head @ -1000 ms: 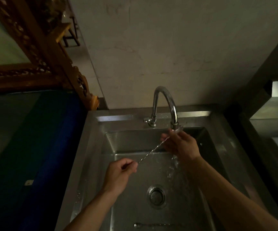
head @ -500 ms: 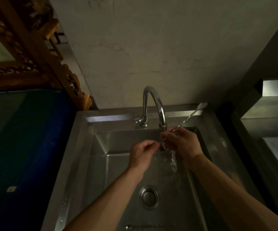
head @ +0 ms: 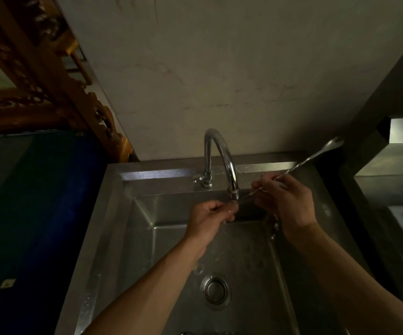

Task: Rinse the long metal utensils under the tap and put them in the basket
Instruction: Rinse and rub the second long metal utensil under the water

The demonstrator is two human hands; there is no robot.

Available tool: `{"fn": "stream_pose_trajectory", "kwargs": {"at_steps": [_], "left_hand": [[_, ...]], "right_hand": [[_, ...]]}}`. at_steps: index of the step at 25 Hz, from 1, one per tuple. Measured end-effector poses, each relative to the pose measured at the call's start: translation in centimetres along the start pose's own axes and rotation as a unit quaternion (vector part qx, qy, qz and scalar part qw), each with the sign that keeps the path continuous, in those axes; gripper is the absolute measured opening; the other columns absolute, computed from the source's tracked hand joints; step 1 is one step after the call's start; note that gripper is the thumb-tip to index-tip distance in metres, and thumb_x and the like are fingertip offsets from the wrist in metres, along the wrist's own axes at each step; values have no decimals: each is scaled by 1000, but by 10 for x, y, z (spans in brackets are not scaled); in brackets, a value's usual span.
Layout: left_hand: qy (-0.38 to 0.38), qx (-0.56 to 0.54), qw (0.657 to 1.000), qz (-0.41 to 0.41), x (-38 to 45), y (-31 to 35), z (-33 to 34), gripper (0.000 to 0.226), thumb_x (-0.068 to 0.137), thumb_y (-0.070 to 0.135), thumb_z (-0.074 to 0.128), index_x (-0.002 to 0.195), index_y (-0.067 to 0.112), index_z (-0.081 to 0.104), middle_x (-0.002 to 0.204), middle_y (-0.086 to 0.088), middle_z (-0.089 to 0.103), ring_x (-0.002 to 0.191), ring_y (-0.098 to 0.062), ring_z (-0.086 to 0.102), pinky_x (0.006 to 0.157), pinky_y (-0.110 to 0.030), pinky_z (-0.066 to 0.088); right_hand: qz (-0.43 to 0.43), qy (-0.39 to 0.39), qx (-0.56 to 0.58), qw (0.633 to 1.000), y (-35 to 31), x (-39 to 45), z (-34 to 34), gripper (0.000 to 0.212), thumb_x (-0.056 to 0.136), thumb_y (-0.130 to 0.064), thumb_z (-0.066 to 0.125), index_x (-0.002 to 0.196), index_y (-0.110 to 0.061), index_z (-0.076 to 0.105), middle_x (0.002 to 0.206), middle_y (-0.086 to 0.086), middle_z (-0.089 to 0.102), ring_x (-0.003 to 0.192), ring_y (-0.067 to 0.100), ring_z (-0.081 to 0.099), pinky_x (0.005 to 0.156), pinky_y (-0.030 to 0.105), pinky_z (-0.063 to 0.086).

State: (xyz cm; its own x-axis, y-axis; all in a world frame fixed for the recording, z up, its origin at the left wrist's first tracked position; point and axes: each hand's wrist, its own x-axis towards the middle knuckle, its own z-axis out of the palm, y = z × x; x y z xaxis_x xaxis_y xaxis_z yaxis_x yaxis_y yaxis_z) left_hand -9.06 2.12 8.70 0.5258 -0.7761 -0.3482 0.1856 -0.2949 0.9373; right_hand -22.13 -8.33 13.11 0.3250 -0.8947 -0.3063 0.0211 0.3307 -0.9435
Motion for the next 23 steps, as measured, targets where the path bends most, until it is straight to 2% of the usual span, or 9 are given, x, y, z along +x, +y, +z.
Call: {"fn": "stream_pose_trajectory", "kwargs": {"at_steps": [5,8,11,12,14,15,16,18,23], "left_hand": [[-8,14,1000,-6,4,-8,-9,20,83,28,68,70,12,67,56,7,62,56,-2,54,60,-15,43],[-45,27,998,-18,7,-11,-23,5,83,17,67,80,17,71,73,2,69,70,-6,60,67,-16,46],[-92,45,994,-38,13,-10,-40,11,85,16,64,89,22,72,86,3,72,82,-6,62,72,-14,46],[-75,47,995,-40,19,-8,-45,12,87,19,63,92,23,72,92,4,73,89,-7,63,77,-16,46],[31,125,992,9,37,-10,-55,20,90,26,59,106,22,70,107,2,70,102,-14,63,85,-23,47],[89,230,967,62,49,-10,-60,25,91,28,57,113,22,66,114,0,67,106,-17,62,88,-28,48],[115,350,923,112,59,-10,-65,30,92,29,54,120,23,61,120,-2,63,109,-21,59,90,-34,48],[96,496,850,150,69,-7,-69,35,93,32,48,127,25,53,130,-3,55,115,-27,53,92,-43,48],[50,610,774,165,72,-5,-71,39,96,30,41,134,24,45,134,0,48,119,-25,44,87,-39,44]], "right_hand": [[47,-79,-8,996,15,-2,13,13,87,-5,64,100,-7,63,94,12,73,84,25,73,68,32,60],[69,-106,-48,991,29,-2,24,15,86,0,65,101,-2,65,92,15,74,82,27,72,71,33,60],[89,-76,-31,993,39,0,31,9,89,-3,61,97,-4,66,91,16,73,79,25,72,72,34,60],[98,-63,-17,993,41,0,31,7,90,-4,60,95,-6,66,91,15,73,80,25,72,73,36,60],[114,-56,-5,992,45,0,34,8,90,-4,60,92,-8,66,92,14,73,81,24,72,72,36,59],[119,-60,-7,991,47,0,36,8,90,-3,61,92,-8,67,92,14,74,81,23,73,70,34,59],[124,-63,-9,990,49,0,37,8,89,-3,62,92,-9,67,92,14,74,81,23,73,69,34,59],[131,-65,-2,989,50,-1,39,9,87,-3,65,95,-6,67,89,13,74,80,24,72,69,34,60],[132,-77,-3,988,49,-5,39,16,86,-5,67,100,2,64,83,11,73,75,22,71,73,35,59]]}}
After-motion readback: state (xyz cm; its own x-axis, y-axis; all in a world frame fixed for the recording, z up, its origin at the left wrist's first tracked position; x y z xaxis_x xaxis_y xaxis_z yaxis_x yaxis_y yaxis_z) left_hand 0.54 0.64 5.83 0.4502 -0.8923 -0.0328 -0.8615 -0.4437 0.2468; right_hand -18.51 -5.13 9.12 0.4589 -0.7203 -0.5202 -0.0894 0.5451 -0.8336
